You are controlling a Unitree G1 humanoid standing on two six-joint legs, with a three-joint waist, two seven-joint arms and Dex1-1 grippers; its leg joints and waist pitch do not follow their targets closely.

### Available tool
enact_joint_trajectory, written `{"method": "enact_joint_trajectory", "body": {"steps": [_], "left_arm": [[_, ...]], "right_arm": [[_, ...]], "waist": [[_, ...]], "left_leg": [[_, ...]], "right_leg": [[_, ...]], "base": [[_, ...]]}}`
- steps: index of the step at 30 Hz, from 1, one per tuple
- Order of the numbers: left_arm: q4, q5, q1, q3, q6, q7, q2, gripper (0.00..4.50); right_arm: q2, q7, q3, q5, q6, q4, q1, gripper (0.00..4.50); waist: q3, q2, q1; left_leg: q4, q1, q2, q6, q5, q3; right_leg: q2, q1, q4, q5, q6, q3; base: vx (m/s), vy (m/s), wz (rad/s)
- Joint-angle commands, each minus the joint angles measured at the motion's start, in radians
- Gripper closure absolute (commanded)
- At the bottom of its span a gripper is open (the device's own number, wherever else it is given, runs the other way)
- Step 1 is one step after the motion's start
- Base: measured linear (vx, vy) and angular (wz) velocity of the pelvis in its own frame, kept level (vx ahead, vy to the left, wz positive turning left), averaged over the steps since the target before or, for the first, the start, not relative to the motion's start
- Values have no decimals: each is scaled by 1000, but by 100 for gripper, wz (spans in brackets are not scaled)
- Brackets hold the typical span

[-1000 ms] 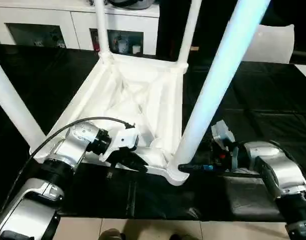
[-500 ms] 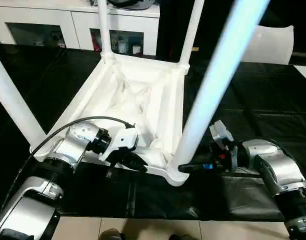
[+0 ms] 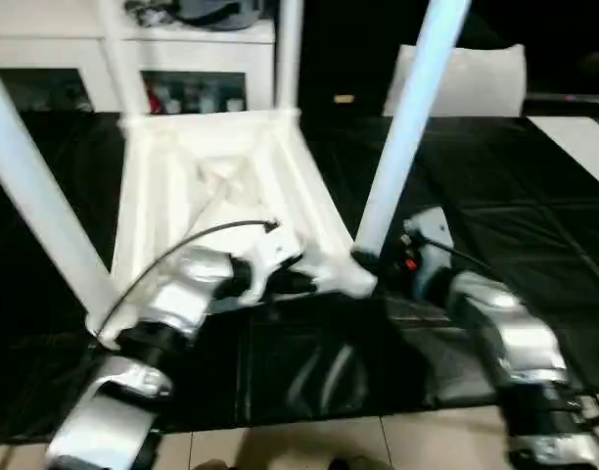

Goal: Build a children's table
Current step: Rotate leg to tighten

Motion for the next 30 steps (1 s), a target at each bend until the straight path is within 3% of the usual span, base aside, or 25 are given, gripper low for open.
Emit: {"method": "enact_joint_trajectory", "body": {"steps": [1, 2, 4, 7, 9, 10, 13, 16, 17, 19, 21, 23, 24, 28, 30], "left_arm": [[-64, -60, -39, 8, -1, 91, -120, 450], [-71, -53, -38, 6, 7, 98, -123, 450], [-90, -31, -31, -8, 3, 90, -109, 450], [-113, -12, -11, -20, -12, 72, -75, 450], [-117, -6, 0, -22, -28, 66, -52, 450], [-117, -6, 2, -22, -30, 64, -48, 450], [-131, -15, 21, -25, -59, 10, -4, 450], [-135, -28, 31, -28, -108, -67, 39, 450], [-132, -35, 34, -32, -149, -118, 66, 450], [-138, -48, 40, -40, -177, -181, 93, 450], [-140, -69, 44, -49, -197, -267, 133, 450], [-137, -81, 41, -53, -207, -316, 156, 450], [-135, -85, 39, -55, -213, -331, 163, 450], [-132, -107, 35, -67, -238, -436, 195, 450], [-130, -113, 33, -74, -243, -478, 210, 450]], "right_arm": [[116, 34, 137, 42, 30, 11, -17, 257], [132, 16, 136, 38, 24, 10, -20, 257], [149, 7, 137, 37, 6, 0, -14, 187], [140, 17, 134, 38, -6, -31, 14, 178], [113, 36, 133, 31, -38, -43, 30, 141], [107, 40, 133, 30, -46, -44, 33, 136], [42, 109, 118, 45, -92, -60, 54, 116], [-26, 193, 107, 61, -116, -74, 71, 88], [-71, 246, 100, 67, -126, -77, 76, 57], [-116, 298, 93, 73, -141, -74, 78, 49], [-175, 378, 78, 85, -165, -57, 72, 37], [-213, 429, 72, 91, -186, -37, 61, 14], [-227, 449, 71, 94, -194, -29, 56, 2], [-279, 566, 83, 129, -205, -4, 36, 2], [-299, 620, 95, 141, -212, 4, 29, 2]], "waist": [[-56, -7, -9], [-56, -7, -15], [-59, -7, -23], [-61, -5, -21], [-62, -5, -18], [-62, -1, -16], [-62, -6, -13], [-62, -8, -4], [-66, -7, 4], [-68, -9, 5], [-70, -9, 15], [-76, -7, 19], [-76, -7, 24], [-74, -3, 40], [-73, -6, 45]], "left_leg": [[-67, 14, 42, 17, -364, -31], [-72, 13, 45, 19, -381, -33], [-76, 13, 47, 23, -382, -33], [-83, 5, 53, 30, -348, -32], [-85, 5, 55, 35, -322, -27], [-85, 4, 55, 38, -316, -26], [-83, 3, 53, 47, -304, -22], [-76, 0, 49, 63, -278, -17], [-76, -2, 50, 72, -243, -17], [-75, -5, 50, 77, -229, -15], [-70, -8, 53, 87, -186, -12], [-68, -11, 56, 97, -145, -11], [-68, -6, 59, 104, -134, -9], [-70, -2, 61, 101, -143, -8], [-70, -1, 61, 97, -157, -7]], "right_leg": [[-70, 32, -118, -679, -23, 21], [-68, 34, -119, -651, -29, 19], [-72, 36, -111, -602, -55, 29], [-73, 39, -97, -520, -91, 41], [-74, 39, -86, -457, -124, 52], [-73, 39, -85, -447, -130, 53], [-73, 42, -82, -431, -142, 57], [-74, 42, -80, -457, -134, 62], [-72, 45, -77, -435, -132, 62], [-71, 45, -73, -418, -134, 64], [-69, 41, -57, -340, -168, 67], [-68, 46, -43, -255, -201, 68], [-65, 42, -39, -221, -218, 67], [-67, 43, -35, -207, -234, 68], [-67, 45, -35, -216, -237, 67]], "base": [[0, 0, 0], [0, 0, 0], [0, 0, 0], [0, 0, 0], [0, 0, 0], [0, 0, 0], [0, 0, 0], [0, 0, 0], [0, 0, 0], [0, 0, 0], [0, 0, 0], [0, 0, 0], [0, 0, 0], [0, 0, 0], [0, 0, 0]]}}
